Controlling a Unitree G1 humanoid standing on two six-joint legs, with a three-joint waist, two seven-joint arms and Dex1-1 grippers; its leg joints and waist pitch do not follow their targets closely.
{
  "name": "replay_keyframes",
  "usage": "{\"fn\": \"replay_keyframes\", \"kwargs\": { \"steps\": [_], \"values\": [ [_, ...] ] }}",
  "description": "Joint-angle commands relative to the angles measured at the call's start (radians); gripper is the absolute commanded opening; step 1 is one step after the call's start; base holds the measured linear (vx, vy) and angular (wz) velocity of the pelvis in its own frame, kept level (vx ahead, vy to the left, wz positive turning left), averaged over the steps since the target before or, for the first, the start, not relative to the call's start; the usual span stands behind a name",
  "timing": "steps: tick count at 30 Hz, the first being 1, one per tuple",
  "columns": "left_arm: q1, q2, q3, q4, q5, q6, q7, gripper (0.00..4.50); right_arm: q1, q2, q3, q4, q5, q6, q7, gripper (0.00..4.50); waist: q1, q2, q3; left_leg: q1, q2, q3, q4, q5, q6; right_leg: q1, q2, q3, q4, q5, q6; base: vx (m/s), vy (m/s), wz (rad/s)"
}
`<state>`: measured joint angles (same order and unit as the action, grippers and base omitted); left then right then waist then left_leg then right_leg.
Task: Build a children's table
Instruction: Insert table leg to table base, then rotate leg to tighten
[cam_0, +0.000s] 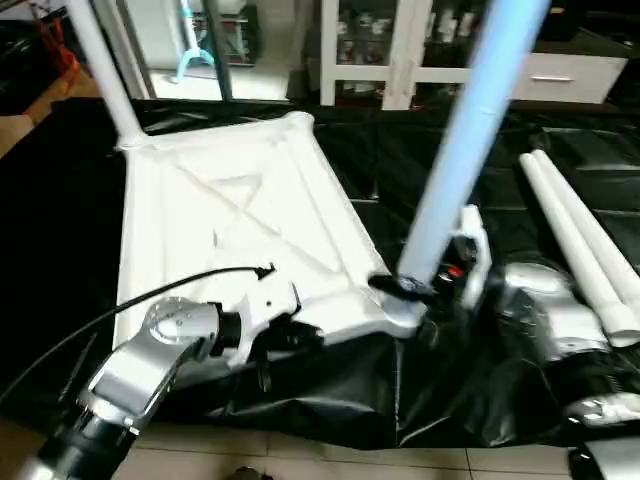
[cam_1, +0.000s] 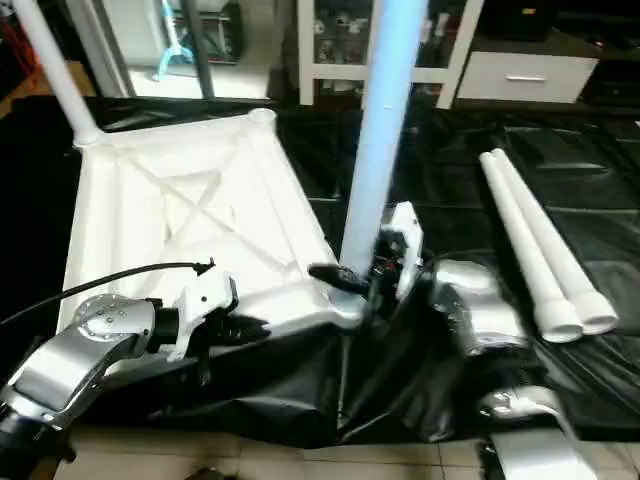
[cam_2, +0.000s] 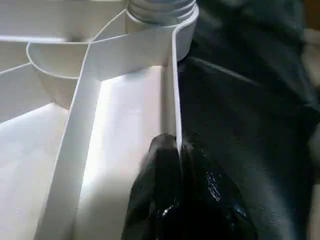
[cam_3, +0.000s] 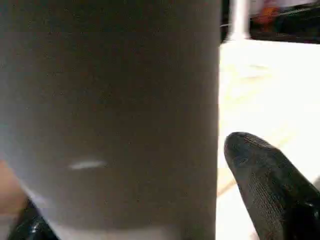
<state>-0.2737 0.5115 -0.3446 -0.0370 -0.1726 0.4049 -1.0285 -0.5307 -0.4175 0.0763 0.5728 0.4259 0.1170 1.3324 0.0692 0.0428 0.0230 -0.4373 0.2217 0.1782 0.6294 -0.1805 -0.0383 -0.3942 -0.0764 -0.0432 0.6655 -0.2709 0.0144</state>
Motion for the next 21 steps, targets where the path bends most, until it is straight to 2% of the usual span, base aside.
{"fn": "replay_keyframes", "kwargs": {
  "steps": [1, 8, 9, 12, 15, 17, 18, 21],
  "values": [
    [0.045, 0.051, 0.008, 0.002, -0.043, 0.0, -0.098, 0.0, 0.001, -0.111, -0.107, 0.007, 0.041, 0.021, -0.012, 3.57, 0.002, -0.011, -0.082, 0.049, 0.002, 0.001, -0.032, 0.163, 0.16, 0.055, -0.026, 0.015, -0.03, 0.532, -0.266, 0.0, 0.0, 0.0],
    [0.042, 0.062, 0.01, 0.0, -0.041, 0.008, -0.088, 0.0, 0.013, -0.148, -0.087, 0.003, 0.011, 0.044, 0.048, 3.57, 0.001, -0.015, -0.082, 0.044, -0.003, 0.001, -0.032, 0.15, 0.148, 0.059, -0.026, 0.016, -0.03, 0.526, -0.26, 0.0, 0.0, 0.0],
    [0.043, 0.064, 0.011, -0.002, -0.042, 0.01, -0.087, 0.0, 0.014, -0.15, -0.09, 0.001, 0.012, 0.047, 0.049, 3.34, -0.001, -0.015, -0.082, 0.043, -0.003, 0.001, -0.031, 0.144, 0.147, 0.059, -0.027, 0.016, -0.03, 0.525, -0.262, 0.0, 0.0, 0.0],
    [0.041, 0.065, 0.012, 0.001, -0.037, 0.009, -0.083, 0.0, 0.013, -0.156, -0.093, 0.005, 0.015, 0.063, 0.044, 3.23, -0.006, -0.013, -0.082, 0.042, -0.002, 0.0, -0.031, 0.134, 0.15, 0.059, -0.026, 0.017, -0.031, 0.516, -0.265, 0.0, 0.0, 0.0],
    [0.034, 0.064, 0.0, 0.005, -0.038, 0.007, -0.081, 0.0, 0.029, -0.149, -0.071, -0.014, 0.014, 0.082, 0.052, 2.88, -0.005, -0.011, -0.083, 0.045, 0.0, 0.0, -0.03, 0.141, 0.151, 0.057, -0.025, 0.016, -0.029, 0.519, -0.271, 0.0, 0.0, 0.0],
    [0.03, 0.062, -0.003, 0.006, -0.039, 0.007, -0.08, 0.0, 0.034, -0.137, -0.061, -0.016, 0.01, 0.076, 0.045, 2.83, -0.004, -0.01, -0.083, 0.045, 0.0, -0.001, -0.029, 0.151, 0.153, 0.057, -0.025, 0.016, -0.027, 0.531, -0.271, 0.0, 0.0, 0.0],
    [0.029, 0.061, -0.005, 0.005, -0.04, 0.008, -0.08, 0.0, 0.035, -0.133, -0.056, -0.018, 0.008, 0.077, 0.044, 2.62, -0.005, -0.011, -0.083, 0.045, -0.001, 0.0, -0.029, 0.149, 0.153, 0.057, -0.025, 0.016, -0.028, 0.531, -0.273, 0.0, 0.0, 0.0],
    [0.026, 0.061, -0.007, 0.003, -0.04, 0.01, -0.082, 0.0, 0.038, -0.12, -0.045, -0.018, 0.002, 0.075, 0.04, 2.48, -0.005, -0.009, -0.083, 0.045, 0.0, 0.0, -0.029, 0.137, 0.149, 0.056, -0.026, 0.016, -0.029, 0.514, -0.277, 0.0, 0.0, 0.0]
  ]
}}
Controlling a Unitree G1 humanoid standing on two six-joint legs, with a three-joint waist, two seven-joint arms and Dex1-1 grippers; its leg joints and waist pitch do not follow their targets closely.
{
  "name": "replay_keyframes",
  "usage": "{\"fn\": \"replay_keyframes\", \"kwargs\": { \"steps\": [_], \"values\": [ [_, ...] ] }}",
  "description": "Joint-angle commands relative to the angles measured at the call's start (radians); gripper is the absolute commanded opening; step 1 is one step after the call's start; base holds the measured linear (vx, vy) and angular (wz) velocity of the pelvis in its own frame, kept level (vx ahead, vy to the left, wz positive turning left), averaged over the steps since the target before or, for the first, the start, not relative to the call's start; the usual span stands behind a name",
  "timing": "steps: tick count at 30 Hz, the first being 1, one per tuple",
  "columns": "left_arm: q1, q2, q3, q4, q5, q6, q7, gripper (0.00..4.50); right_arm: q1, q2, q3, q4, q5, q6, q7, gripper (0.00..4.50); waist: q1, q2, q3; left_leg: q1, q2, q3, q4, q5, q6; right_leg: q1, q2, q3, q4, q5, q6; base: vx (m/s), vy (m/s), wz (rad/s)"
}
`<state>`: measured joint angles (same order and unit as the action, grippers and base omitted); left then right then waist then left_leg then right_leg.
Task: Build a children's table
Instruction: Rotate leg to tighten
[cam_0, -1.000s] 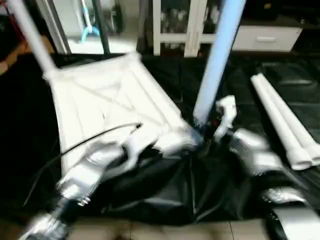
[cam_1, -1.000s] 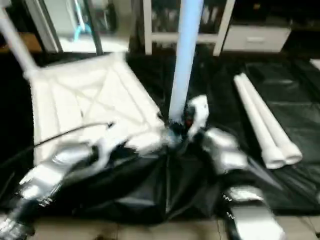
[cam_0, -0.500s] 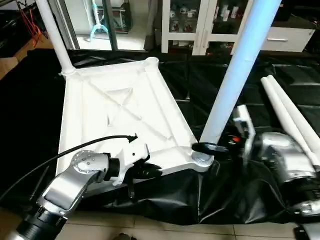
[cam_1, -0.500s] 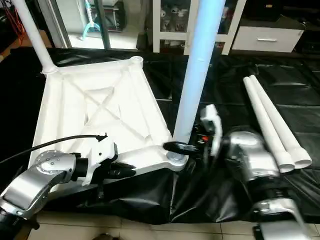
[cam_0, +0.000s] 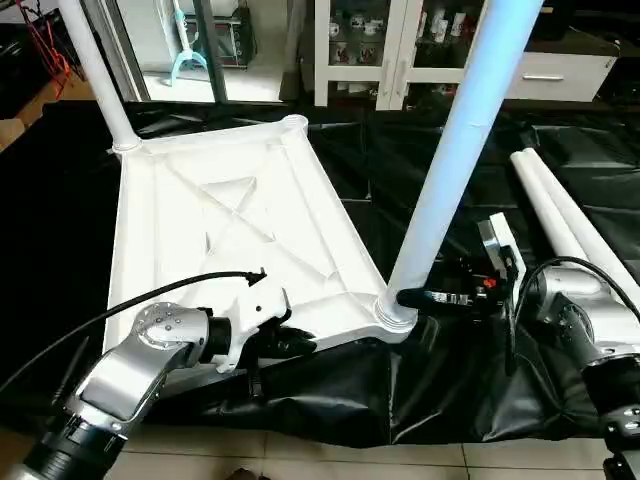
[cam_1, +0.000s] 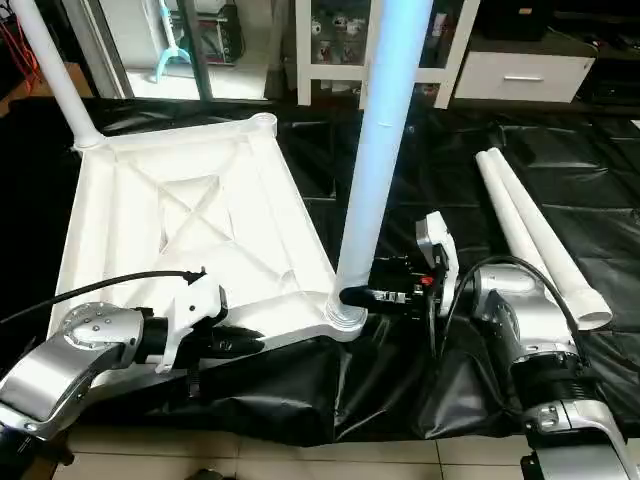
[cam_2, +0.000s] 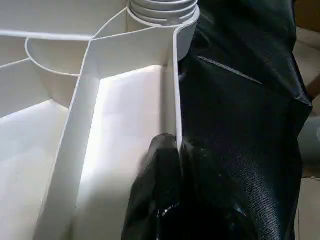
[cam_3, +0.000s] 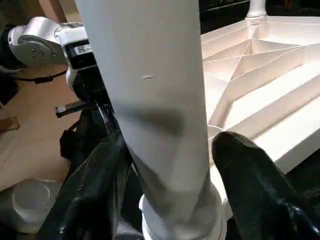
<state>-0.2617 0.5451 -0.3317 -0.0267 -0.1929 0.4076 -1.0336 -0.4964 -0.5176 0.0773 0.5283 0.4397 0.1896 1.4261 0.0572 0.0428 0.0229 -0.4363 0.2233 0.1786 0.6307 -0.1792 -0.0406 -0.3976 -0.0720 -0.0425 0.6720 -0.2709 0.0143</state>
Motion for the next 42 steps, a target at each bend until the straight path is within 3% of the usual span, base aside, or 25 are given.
{"fn": "replay_keyframes", "kwargs": {
  "steps": [1, 8, 12, 13, 16, 18, 20, 21, 22, 23, 25, 26, 28, 31, 33, 35, 36, 38, 39, 40, 41, 42],
  "values": [
    [0.012, 0.028, -0.021, -0.008, -0.02, 0.007, -0.077, 0.0, 0.003, -0.017, -0.043, 0.028, -0.015, 0.0, -0.054, 2.33, 0.007, -0.01, -0.083, 0.044, -0.002, 0.0, -0.031, 0.132, 0.151, 0.06, -0.03, 0.016, -0.036, 0.511, -0.278, 0.0, 0.0, 0.0],
    [0.01, 0.028, -0.024, -0.011, -0.018, 0.01, -0.075, 0.0, -0.009, -0.004, -0.053, 0.057, -0.03, -0.016, -0.086, 2.0, 0.007, -0.01, -0.083, 0.045, -0.001, -0.001, -0.03, 0.139, 0.152, 0.059, -0.031, 0.016, -0.034, 0.509, -0.284, 0.0, 0.0, 0.0],
    [0.004, 0.023, -0.029, 0.003, 0.008, 0.003, -0.044, 0.0, -0.023, 0.015, -0.068, 0.099, -0.055, -0.06, -0.163, 1.96, 0.001, -0.01, -0.079, 0.042, -0.002, 0.0, -0.032, 0.105, 0.145, 0.058, -0.033, 0.017, -0.039, 0.471, -0.285, 0.0, 0.0, 0.0],
    [-0.003, 0.013, -0.031, 0.015, 0.025, 0.004, -0.018, 0.0, -0.032, 0.034, -0.077, 0.127, -0.072, -0.083, -0.229, 1.95, 0.0, -0.005, -0.08, 0.044, -0.001, -0.001, -0.031, 0.1, 0.14, 0.057, -0.035, 0.018, -0.038, 0.461, -0.286, 0.0, 0.0, 0.0],
    [-0.024, -0.021, -0.031, 0.04, 0.053, 0.026, 0.048, 0.0, -0.048, 0.083, -0.101, 0.186, -0.099, -0.109, -0.395, 1.93, -0.012, -0.008, -0.075, 0.043, -0.002, 0.0, -0.038, 0.068, 0.116, 0.058, -0.037, 0.021, -0.044, 0.401, -0.286, 0.0, 0.0, 0.0],
    [-0.079, -0.115, -0.036, 0.085, 0.093, 0.108, 0.181, 0.0, -0.072, 0.18, -0.141, 0.285, -0.132, -0.124, -0.725, 1.91, -0.022, -0.009, -0.072, 0.044, -0.001, 0.0, -0.042, 0.058, 0.094, 0.058, -0.038, 0.023, -0.047, 0.37, -0.29, 0.0, 0.0, 0.0],
    [-0.118, -0.175, -0.037, 0.12, 0.122, 0.156, 0.268, 0.0, -0.08, 0.225, -0.149, 0.326, -0.145, -0.121, -0.857, 1.9, -0.024, -0.007, -0.07, 0.049, 0.001, 0.0, -0.045, 0.046, 0.08, 0.056, -0.041, 0.024, -0.051, 0.335, -0.293, 0.0, 0.0, 0.0],
    [-0.164, -0.247, -0.034, 0.169, 0.145, 0.201, 0.357, 0.0, -0.096, 0.279, -0.165, 0.373, -0.142, -0.128, -0.993, 1.9, -0.027, -0.01, -0.073, 0.048, -0.001, 0.0, -0.045, 0.039, 0.067, 0.064, -0.041, 0.025, -0.052, 0.318, -0.295, 0.0, 0.0, 0.0],
    [-0.165, -0.25, -0.033, 0.171, 0.146, 0.203, 0.361, 0.0, -0.096, 0.281, -0.166, 0.375, -0.141, -0.129, -0.998, 1.89, -0.027, -0.007, -0.07, 0.051, -0.002, 0.001, -0.046, 0.028, 0.066, 0.058, -0.041, 0.026, -0.057, 0.306, -0.296, 0.0, 0.0, 0.0],
    [-0.216, -0.33, -0.038, 0.23, 0.171, 0.228, 0.44, 0.0, -0.121, 0.347, -0.186, 0.429, -0.127, -0.16, -1.13, 1.89, -0.028, -0.009, -0.074, 0.051, -0.003, 0.0, -0.045, 0.028, 0.064, 0.067, -0.042, 0.026, -0.056, 0.314, -0.295, 0.0, 0.0, 0.0],
    [-0.247, -0.381, -0.053, 0.264, 0.186, 0.229, 0.475, 0.0, -0.138, 0.392, -0.185, 0.46, -0.125, -0.181, -1.19, 1.89, -0.027, -0.004, -0.077, 0.05, -0.004, -0.002, -0.043, 0.061, 0.072, 0.066, -0.042, 0.027, -0.053, 0.367, -0.293, 0.0, 0.0, 0.0],
    [-0.266, -0.414, -0.07, 0.285, 0.197, 0.224, 0.485, 0.0, -0.153, 0.423, -0.178, 0.481, -0.132, -0.199, -1.215, 1.89, -0.027, -0.007, -0.078, 0.048, -0.006, -0.001, -0.041, 0.072, 0.079, 0.067, -0.042, 0.026, -0.053, 0.389, -0.292, 0.0, 0.0, 0.0],
    [-0.283, -0.443, -0.098, 0.298, 0.206, 0.212, 0.469, 0.0, -0.177, 0.466, -0.164, 0.499, -0.132, -0.219, -1.184, 1.89, -0.024, -0.009, -0.078, 0.047, -0.007, -0.003, -0.042, 0.056, 0.087, 0.07, -0.043, 0.024, -0.054, 0.391, -0.288, 0.0, 0.0, 0.0],
    [-0.234, -0.36, -0.098, 0.249, 0.188, 0.123, 0.361, 0.0, -0.188, 0.45, -0.128, 0.431, -0.131, -0.277, -0.899, 1.89, -0.024, -0.01, -0.078, 0.042, -0.006, -0.006, -0.043, 0.033, 0.102, 0.076, -0.043, 0.021, -0.053, 0.406, -0.276, 0.0, 0.0, 0.0],
    [-0.193, -0.292, -0.085, 0.213, 0.169, 0.086, 0.297, 0.0, -0.182, 0.394, -0.12, 0.399, -0.132, -0.297, -0.813, 2.45, -0.026, -0.011, -0.082, 0.041, -0.006, -0.006, -0.038, 0.057, 0.12, 0.077, -0.039, 0.019, -0.045, 0.465, -0.28, 0.0, 0.0, 0.0],
    [-0.163, -0.243, -0.079, 0.184, 0.154, 0.032, 0.24, 0.0, -0.179, 0.352, -0.119, 0.384, -0.131, -0.3, -0.77, 2.59, -0.025, -0.008, -0.082, 0.043, -0.005, -0.007, -0.037, 0.067, 0.131, 0.075, -0.038, 0.017, -0.043, 0.478, -0.281, 0.0, 0.0, 0.0],
    [-0.095, -0.169, -0.052, 0.112, 0.092, -0.023, 0.113, 0.0, -0.168, 0.279, -0.103, 0.356, -0.126, -0.28, -0.635, 2.62, -0.02, -0.004, -0.082, 0.046, -0.002, -0.008, -0.036, 0.071, 0.134, 0.071, -0.037, 0.017, -0.042, 0.475, -0.286, 0.0, 0.0, 0.0],
    [-0.065, -0.137, -0.038, 0.079, 0.065, -0.029, 0.06, 0.0, -0.161, 0.24, -0.084, 0.344, -0.136, -0.271, -0.57, 2.93, -0.013, -0.003, -0.082, 0.048, 0.001, -0.008, -0.035, 0.076, 0.139, 0.068, -0.033, 0.014, -0.039, 0.484, -0.278, 0.0, 0.0, 0.0],
    [-0.039, -0.103, -0.024, 0.046, 0.044, -0.011, 0.024, 0.0, -0.144, 0.192, -0.049, 0.317, -0.151, -0.263, -0.481, 3.0, -0.009, 0.002, -0.081, 0.054, 0.004, -0.008, -0.034, 0.083, 0.138, 0.064, -0.031, 0.012, -0.039, 0.474, -0.275, 0.0, 0.0, 0.0],
    [-0.01, -0.062, -0.01, 0.012, 0.021, 0.006, -0.009, 0.0, -0.118, 0.135, -0.018, 0.266, -0.149, -0.233, -0.359, 3.05, -0.008, 0.001, -0.079, 0.055, 0.005, -0.005, -0.034, 0.088, 0.139, 0.06, -0.03, 0.013, -0.039, 0.469, -0.276, 0.0, 0.0, 0.0],
    [0.012, -0.031, 0.007, -0.019, -0.004, 0.029, -0.032, 0.0, -0.092, 0.082, -0.001, 0.211, -0.132, -0.192, -0.252, 3.05, 0.003, -0.001, -0.08, 0.056, 0.004, -0.006, -0.033, 0.091, 0.137, 0.066, -0.028, 0.011, -0.038, 0.467, -0.276, 0.0, 0.0, 0.0],
    [0.023, -0.016, 0.014, -0.031, -0.015, 0.027, -0.038, 0.0, -0.082, 0.062, -0.006, 0.188, -0.121, -0.17, -0.207, 3.05, 0.01, -0.003, -0.078, 0.057, 0.008, -0.004, -0.033, 0.102, 0.143, 0.06, -0.028, 0.011, -0.037, 0.472, -0.269, 0.0, 0.0, 0.0]
  ]
}}
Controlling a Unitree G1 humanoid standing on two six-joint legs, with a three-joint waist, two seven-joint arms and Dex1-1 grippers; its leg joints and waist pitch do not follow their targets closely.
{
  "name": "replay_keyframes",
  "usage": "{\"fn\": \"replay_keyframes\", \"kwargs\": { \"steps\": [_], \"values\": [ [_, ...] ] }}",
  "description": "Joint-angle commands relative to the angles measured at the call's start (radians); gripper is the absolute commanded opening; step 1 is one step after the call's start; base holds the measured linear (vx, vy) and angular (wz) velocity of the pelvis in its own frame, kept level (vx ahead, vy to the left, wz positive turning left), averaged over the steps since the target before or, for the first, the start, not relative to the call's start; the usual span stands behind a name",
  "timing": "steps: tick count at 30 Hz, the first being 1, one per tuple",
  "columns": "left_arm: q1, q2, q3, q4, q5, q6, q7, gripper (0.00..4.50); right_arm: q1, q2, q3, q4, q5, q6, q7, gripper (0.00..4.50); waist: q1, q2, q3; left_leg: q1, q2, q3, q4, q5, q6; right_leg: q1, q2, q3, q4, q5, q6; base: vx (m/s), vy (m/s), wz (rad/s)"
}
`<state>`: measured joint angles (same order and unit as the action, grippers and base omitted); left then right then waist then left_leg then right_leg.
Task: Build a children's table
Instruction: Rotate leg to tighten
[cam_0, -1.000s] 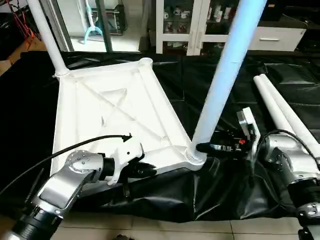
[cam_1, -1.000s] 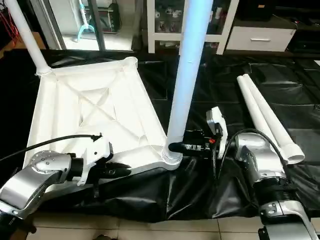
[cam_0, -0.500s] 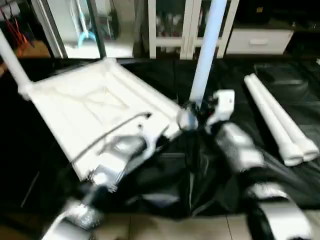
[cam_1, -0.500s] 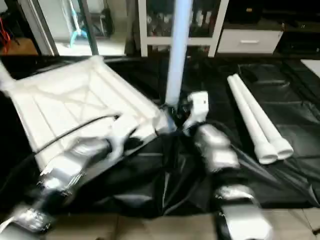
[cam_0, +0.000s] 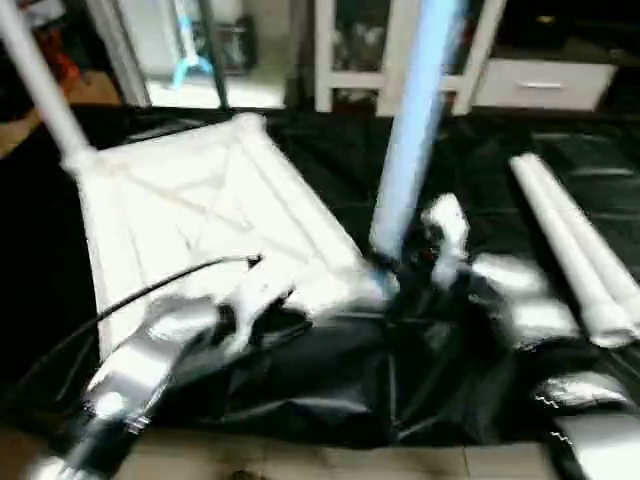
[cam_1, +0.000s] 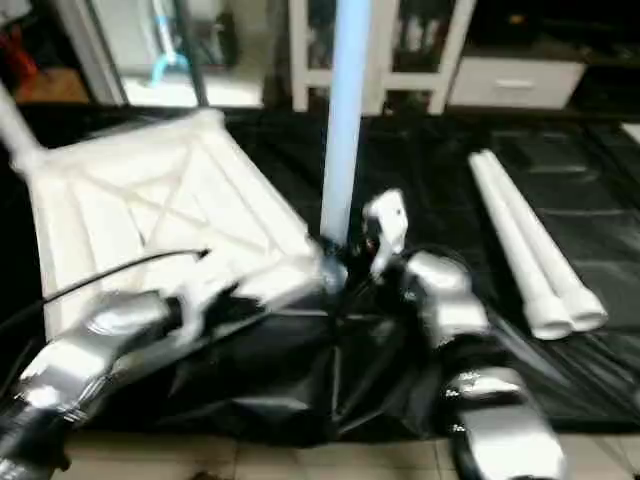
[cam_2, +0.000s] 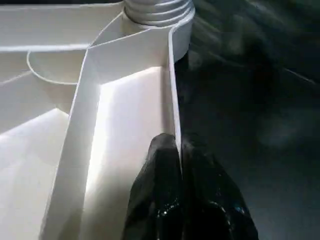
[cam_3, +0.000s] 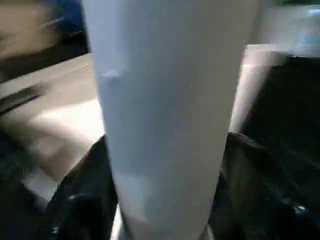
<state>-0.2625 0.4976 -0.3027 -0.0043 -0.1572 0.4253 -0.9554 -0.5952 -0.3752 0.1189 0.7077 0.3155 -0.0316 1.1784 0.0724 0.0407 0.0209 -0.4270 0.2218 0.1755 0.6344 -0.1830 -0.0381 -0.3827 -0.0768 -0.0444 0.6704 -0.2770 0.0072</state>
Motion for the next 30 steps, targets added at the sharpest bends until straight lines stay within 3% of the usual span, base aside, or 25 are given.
{"fn": "replay_keyframes", "kwargs": {
  "steps": [1, 5, 6, 13, 20, 22, 25, 26, 27, 28, 29, 30],
  "values": [
    [0.024, 0.032, -0.015, -0.053, -0.051, 0.01, -0.117, 0.0, 0.016, -0.081, -0.048, 0.008, 0.003, 0.052, 0.04, 3.05, -0.001, 0.001, -0.077, 0.049, 0.009, -0.001, -0.037, 0.109, 0.141, 0.043, -0.023, 0.013, -0.035, 0.474, -0.262, 0.0, 0.0, 0.0],
    [0.041, 0.06, -0.003, -0.065, -0.072, -0.004, -0.125, 0.0, 0.034, -0.121, -0.062, -0.035, 0.048, 0.115, 0.137, 3.05, 0.012, -0.006, -0.074, 0.047, 0.005, 0.003, -0.042, 0.073, 0.121, 0.042, -0.03, 0.018, -0.043, 0.412, -0.268, 0.0, 0.0, 0.0],
    [0.04, 0.06, 0.001, -0.063, -0.072, -0.005, -0.127, 0.0, 0.032, -0.123, -0.066, -0.032, 0.055, 0.116, 0.141, 2.8, 0.013, -0.006, -0.074, 0.046, 0.005, 0.002, -0.043, 0.07, 0.118, 0.043, -0.03, 0.019, -0.043, 0.407, -0.268, 0.0, 0.0, 0.0],
    [0.016, 0.047, 0.003, -0.037, -0.041, -0.002, -0.073, 0.0, 0.019, -0.093, -0.085, -0.007, 0.023, 0.112, 0.031, 2.33, 0.007, -0.003, -0.075, 0.044, 0.002, 0.002, -0.043, 0.08, 0.107, 0.042, -0.031, 0.019, -0.044, 0.41, -0.266, 0.0, 0.0, 0.0],
    [-0.006, 0.031, -0.004, -0.02, -0.031, -0.007, -0.045, 0.0, 0.051, -0.009, -0.061, -0.01, 0.013, 0.132, -0.07, 1.99, -0.003, -0.001, -0.075, 0.044, 0.001, 0.0, -0.046, 0.069, 0.088, 0.043, -0.031, 0.018, -0.045, 0.402, -0.264, 0.0, 0.0, 0.0],
    [-0.013, 0.017, -0.01, -0.015, -0.021, 0.007, -0.026, 0.0, 0.042, 0.025, -0.07, 0.02, 0.009, 0.137, -0.146, 1.97, -0.01, 0.003, -0.074, 0.045, 0.001, -0.001, -0.049, 0.057, 0.08, 0.043, -0.033, 0.018, -0.046, 0.392, -0.264, 0.0, 0.0, 0.0],
    [-0.068, -0.061, -0.046, 0.048, 0.046, 0.075, 0.095, 0.0, -0.011, 0.122, -0.136, 0.163, -0.019, 0.112, -0.52, 1.96, -0.026, 0.005, -0.068, 0.045, 0.0, -0.001, -0.058, 0.025, 0.055, 0.041, -0.036, 0.019, -0.053, 0.334, -0.273, 0.0, 0.0, 0.0],
    [-0.074, -0.069, -0.048, 0.055, 0.052, 0.082, 0.108, 0.0, -0.015, 0.128, -0.142, 0.175, -0.021, 0.109, -0.55, 1.96, -0.036, 0.003, -0.064, 0.048, 0.002, 0.001, -0.063, -0.012, 0.032, 0.039, -0.039, 0.02, -0.058, 0.28, -0.28, 0.0, 0.0, 0.0],
    [-0.092, -0.095, -0.052, 0.08, 0.07, 0.103, 0.148, 0.0, -0.027, 0.141, -0.156, 0.207, -0.025, 0.103, -0.627, 1.96, -0.042, 0.001, -0.066, 0.047, 0.002, -0.001, -0.064, -0.042, 0.013, 0.047, -0.041, 0.021, -0.061, 0.234, -0.277, 0.0, 0.0, 0.0],
    [-0.16, -0.202, -0.048, 0.18, 0.121, 0.141, 0.306, 0.0, -0.055, 0.19, -0.214, 0.288, -0.001, 0.069, -0.829, 1.96, -0.045, 0.001, -0.067, 0.045, 0.001, -0.001, -0.063, -0.035, 0.01, 0.05, -0.042, 0.022, -0.061, 0.242, -0.276, 0.0, 0.0, 0.0],
    [-0.164, -0.209, -0.048, 0.186, 0.124, 0.144, 0.315, 0.0, -0.057, 0.193, -0.217, 0.292, 0.001, 0.067, -0.839, 1.96, -0.046, 0.005, -0.066, 0.049, 0.003, 0.002, -0.063, -0.034, 0.005, 0.045, -0.042, 0.025, -0.062, 0.25, -0.277, 0.0, 0.0, 0.0],
    [-0.214, -0.294, -0.047, 0.256, 0.152, 0.164, 0.415, 0.0, -0.069, 0.233, -0.246, 0.338, 0.013, 0.033, -0.961, 1.95, -0.04, 0.003, -0.072, 0.05, 0.002, 0.0, -0.059, -0.011, 0.003, 0.05, -0.042, 0.025, -0.061, 0.283, -0.28, 0.0, 0.0, 0.0]
  ]
}}
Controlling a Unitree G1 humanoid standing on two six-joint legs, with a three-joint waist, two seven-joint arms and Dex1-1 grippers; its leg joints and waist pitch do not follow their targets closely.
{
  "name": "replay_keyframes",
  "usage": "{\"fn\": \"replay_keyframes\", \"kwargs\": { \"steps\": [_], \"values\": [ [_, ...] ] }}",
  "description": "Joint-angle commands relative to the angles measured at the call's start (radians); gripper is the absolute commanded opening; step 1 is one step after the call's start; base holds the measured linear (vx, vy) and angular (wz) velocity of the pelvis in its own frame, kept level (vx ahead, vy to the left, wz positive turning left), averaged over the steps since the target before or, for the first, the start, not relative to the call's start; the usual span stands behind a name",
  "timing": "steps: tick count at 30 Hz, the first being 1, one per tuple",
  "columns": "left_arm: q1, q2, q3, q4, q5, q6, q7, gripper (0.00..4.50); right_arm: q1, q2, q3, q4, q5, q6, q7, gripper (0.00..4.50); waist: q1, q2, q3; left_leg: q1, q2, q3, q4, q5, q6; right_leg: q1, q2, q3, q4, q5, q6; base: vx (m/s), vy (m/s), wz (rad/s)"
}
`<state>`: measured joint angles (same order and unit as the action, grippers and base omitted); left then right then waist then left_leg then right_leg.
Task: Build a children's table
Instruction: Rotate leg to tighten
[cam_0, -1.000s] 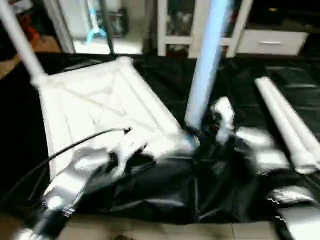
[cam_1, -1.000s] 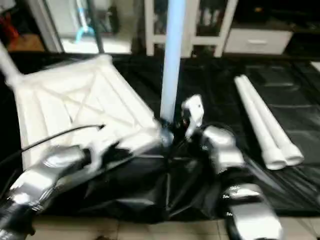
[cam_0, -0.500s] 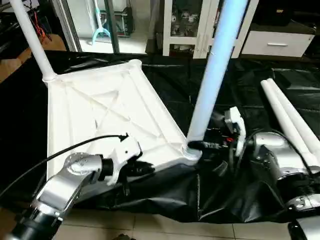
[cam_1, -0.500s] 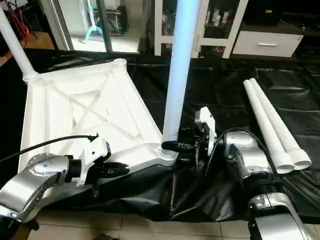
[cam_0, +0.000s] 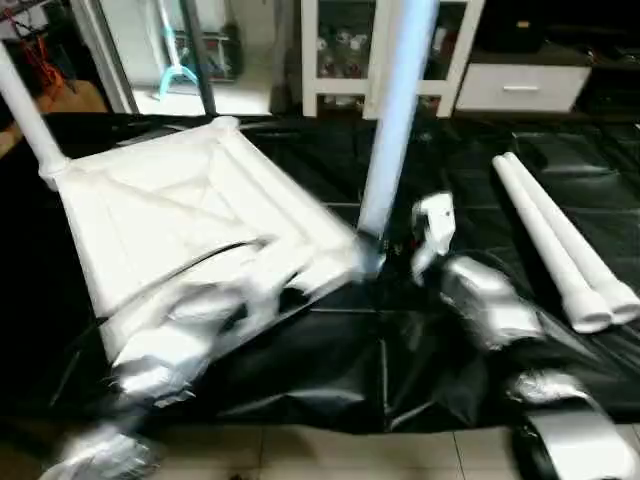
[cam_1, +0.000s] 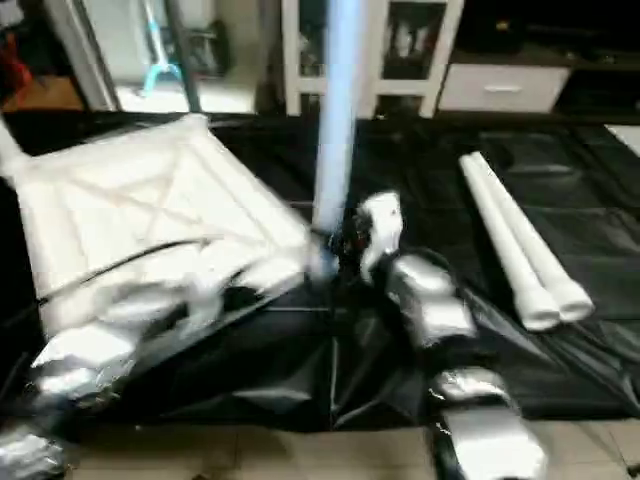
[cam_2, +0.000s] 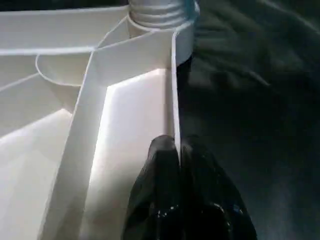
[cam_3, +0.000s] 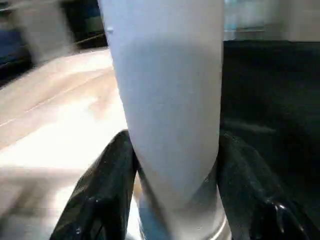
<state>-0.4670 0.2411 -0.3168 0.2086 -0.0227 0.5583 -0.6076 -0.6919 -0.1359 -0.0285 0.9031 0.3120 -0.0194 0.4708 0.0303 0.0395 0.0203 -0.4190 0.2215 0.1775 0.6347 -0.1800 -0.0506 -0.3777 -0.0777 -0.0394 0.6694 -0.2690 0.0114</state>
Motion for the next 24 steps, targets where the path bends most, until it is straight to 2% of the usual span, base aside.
{"fn": "replay_keyframes", "kwargs": {
  "steps": [1, 2, 3, 4, 5, 6, 7, 9, 10, 11, 12, 13, 14, 15, 16, 17, 18, 19, 20, 21, 23, 24],
  "values": [
    [-0.01, -0.038, -0.033, 0.043, 0.017, 0.031, 0.067, 0.0, 0.028, -0.006, -0.099, 0.143, 0.017, 0.021, -0.253, 1.95, 0.005, 0.005, -0.072, 0.041, 0.0, 0.0, -0.058, 0.005, 0.02, 0.043, -0.041, 0.021, -0.059, 0.3, -0.282, 0.0, 0.0, 0.0],
    [-0.015, -0.046, -0.034, 0.049, 0.018, 0.032, 0.072, 0.0, 0.027, -0.002, -0.098, 0.146, 0.015, 0.017, -0.264, 1.95, 0.008, 0.002, -0.074, 0.039, -0.002, -0.003, -0.055, 0.031, 0.035, 0.048, -0.04, 0.019, -0.057, 0.349, -0.276, 0.0, 0.0, 0.0],
    [-0.039, -0.09, -0.046, 0.075, 0.019, 0.037, 0.078, 0.0, 0.023, 0.024, -0.094, 0.159, 0.002, -0.005, -0.297, 1.95, 0.009, 0.003, -0.076, 0.036, -0.005, -0.001, -0.052, 0.056, 0.053, 0.049, -0.039, 0.019, -0.055, 0.399, -0.267, 0.0, 0.0, 0.0],
    [-0.054, -0.115, -0.07, 0.089, 0.028, 0.015, 0.065, 0.0, 0.019, 0.05, -0.086, 0.163, -0.002, -0.009, -0.291, 1.95, 0.009, 0.0, -0.077, 0.034, -0.005, -0.004, -0.052, 0.07, 0.07, 0.051, -0.04, 0.017, -0.053, 0.433, -0.264, 0.0, 0.0, 0.0],
    [-0.06, -0.132, -0.084, 0.096, 0.028, 0.005, 0.046, 0.0, 0.011, 0.073, -0.084, 0.167, -0.002, -0.024, -0.27, 1.95, 0.009, 0.0, -0.077, 0.034, -0.005, -0.004, -0.052, 0.07, 0.07, 0.051, -0.04, 0.017, -0.053, 0.433, -0.264, 0.0, 0.0, 0.0],
    [-0.06, -0.138, -0.094, 0.094, 0.025, -0.003, 0.024, 0.0, 0.005, 0.086, -0.076, 0.165, -0.006, -0.031, -0.236, 1.95, 0.009, 0.005, -0.08, 0.035, -0.004, -0.006, -0.051, 0.065, 0.082, 0.051, -0.04, 0.014, -0.052, 0.455, -0.259, 0.0, 0.0, 0.0],
    [-0.052, -0.128, -0.105, 0.083, 0.026, -0.032, -0.004, 0.0, 0.002, 0.088, -0.065, 0.156, -0.013, -0.037, -0.195, 1.95, 0.01, 0.006, -0.08, 0.035, -0.002, -0.008, -0.052, 0.061, 0.083, 0.052, -0.04, 0.012, -0.052, 0.453, -0.258, 0.0, 0.0, 0.0],
    [-0.017, -0.08, -0.108, 0.047, 0.006, -0.047, -0.071, 0.0, -0.004, 0.069, -0.048, 0.123, -0.012, -0.094, -0.042, 1.95, 0.008, 0.002, -0.08, 0.031, -0.002, -0.008, -0.052, 0.04, 0.089, 0.058, -0.041, 0.011, -0.051, 0.449, -0.258, 0.0, 0.0, 0.0],
    [-0.006, -0.063, -0.111, 0.039, 0.004, -0.071, -0.089, 0.0, -0.002, 0.058, -0.042, 0.113, -0.014, -0.111, -0.001, 2.3, 0.007, 0.001, -0.081, 0.031, -0.001, -0.008, -0.053, 0.039, 0.092, 0.057, -0.04, 0.01, -0.051, 0.451, -0.26, 0.0, 0.0, 0.0],
    [-0.001, -0.055, -0.111, 0.035, 0.001, -0.084, -0.1, 0.0, -0.001, 0.051, -0.038, 0.108, -0.015, -0.115, 0.013, 2.3, 0.006, 0.003, -0.081, 0.033, 0.0, -0.008, -0.051, 0.046, 0.097, 0.056, -0.038, 0.01, -0.049, 0.459, -0.264, 0.0, 0.0, 0.0],
    [0.031, -0.013, -0.113, 0.004, -0.019, -0.146, -0.163, 0.0, 0.009, 0.017, -0.02, 0.078, -0.019, -0.133, 0.086, 2.51, 0.005, 0.0, -0.081, 0.032, 0.001, -0.007, -0.05, 0.058, 0.106, 0.056, -0.038, 0.01, -0.048, 0.472, -0.268, 0.0, 0.0, 0.0],
    [0.063, 0.031, -0.112, -0.033, -0.041, -0.177, -0.224, 0.0, 0.02, -0.015, -0.015, 0.041, -0.005, -0.127, 0.156, 2.67, 0.006, 0.002, -0.081, 0.033, 0.0, -0.007, -0.048, 0.066, 0.115, 0.054, -0.037, 0.01, -0.047, 0.481, -0.27, 0.0, 0.0, 0.0],
    [0.063, 0.031, -0.112, -0.033, -0.041, -0.177, -0.224, 0.0, 0.02, -0.015, -0.015, 0.041, -0.005, -0.127, 0.156, 2.71, 0.008, 0.003, -0.081, 0.036, 0.001, -0.008, -0.048, 0.065, 0.12, 0.054, -0.037, 0.009, -0.047, 0.482, -0.268, 0.0, 0.0, 0.0],
    [0.129, 0.129, -0.103, -0.099, -0.073, -0.2, -0.331, 0.0, 0.049, -0.101, -0.009, -0.047, 0.025, -0.082, 0.325, 2.72, 0.009, 0.0, -0.081, 0.034, 0.001, -0.008, -0.047, 0.074, 0.13, 0.056, -0.037, 0.01, -0.046, 0.489, -0.269, 0.0, 0.0, 0.0],
    [0.145, 0.154, -0.099, -0.113, -0.078, -0.202, -0.352, 0.0, 0.058, -0.126, -0.006, -0.072, 0.034, -0.066, 0.372, 2.8, 0.011, 0.001, -0.082, 0.035, 0.0, -0.009, -0.045, 0.073, 0.134, 0.056, -0.035, 0.009, -0.045, 0.492, -0.267, 0.0, 0.0, 0.0],
    [0.154, 0.167, -0.097, -0.121, -0.081, -0.203, -0.364, 0.0, 0.063, -0.139, -0.005, -0.085, 0.038, -0.057, 0.398, 2.95, 0.019, 0.003, -0.079, 0.04, 0.006, -0.007, -0.044, 0.061, 0.142, 0.049, -0.032, 0.008, -0.047, 0.482, -0.26, 0.0, 0.0, 0.0],
    [0.186, 0.215, -0.081, -0.153, -0.105, -0.185, -0.406, 0.0, 0.083, -0.2, 0.005, -0.135, 0.054, -0.024, 0.513, 3.09, 0.024, 0.004, -0.077, 0.041, 0.007, -0.006, -0.047, 0.063, 0.138, 0.048, -0.03, 0.008, -0.045, 0.464, -0.257, 0.0, 0.0, 0.0],
    [0.191, 0.221, -0.077, -0.157, -0.11, -0.186, -0.414, 0.0, 0.088, -0.21, 0.007, -0.145, 0.059, -0.017, 0.533, 3.16, 0.029, 0.006, -0.078, 0.043, 0.008, -0.005, -0.045, 0.072, 0.136, 0.045, -0.029, 0.007, -0.044, 0.459, -0.258, 0.0, 0.0, 0.0],
    [0.211, 0.243, -0.062, -0.171, -0.131, -0.19, -0.445, 0.0, 0.106, -0.251, 0.015, -0.182, 0.073, 0.012, 0.616, 3.3, 0.032, 0.004, -0.077, 0.044, 0.008, -0.003, -0.045, 0.09, 0.132, 0.042, -0.028, 0.008, -0.042, 0.458, -0.263, 0.0, 0.0, 0.0],
    [0.227, 0.262, -0.049, -0.183, -0.147, -0.191, -0.469, 0.0, 0.123, -0.286, 0.024, -0.219, 0.084, 0.044, 0.682, 3.41, 0.037, -0.001, -0.076, 0.042, 0.006, -0.002, -0.045, 0.085, 0.131, 0.045, -0.027, 0.009, -0.044, 0.451, -0.262, 0.0, 0.0, 0.0],
    [0.24, 0.279, -0.041, -0.192, -0.16, -0.193, -0.488, 0.0, 0.135, -0.313, 0.031, -0.244, 0.09, 0.068, 0.734, 3.41, 0.045, 0.0, -0.074, 0.041, 0.008, -0.001, -0.047, 0.073, 0.132, 0.04, -0.03, 0.01, -0.046, 0.43, -0.257, 0.0, 0.0, 0.0],
    [0.254, 0.304, -0.033, -0.195, -0.168, -0.197, -0.508, 0.0, 0.15, -0.349, 0.038, -0.269, 0.095, 0.088, 0.784, 3.41, 0.048, -0.004, -0.074, 0.039, 0.005, 0.0, -0.049, 0.058, 0.127, 0.041, -0.033, 0.011, -0.047, 0.4, -0.258, 0.0, 0.0, 0.0]
  ]
}}
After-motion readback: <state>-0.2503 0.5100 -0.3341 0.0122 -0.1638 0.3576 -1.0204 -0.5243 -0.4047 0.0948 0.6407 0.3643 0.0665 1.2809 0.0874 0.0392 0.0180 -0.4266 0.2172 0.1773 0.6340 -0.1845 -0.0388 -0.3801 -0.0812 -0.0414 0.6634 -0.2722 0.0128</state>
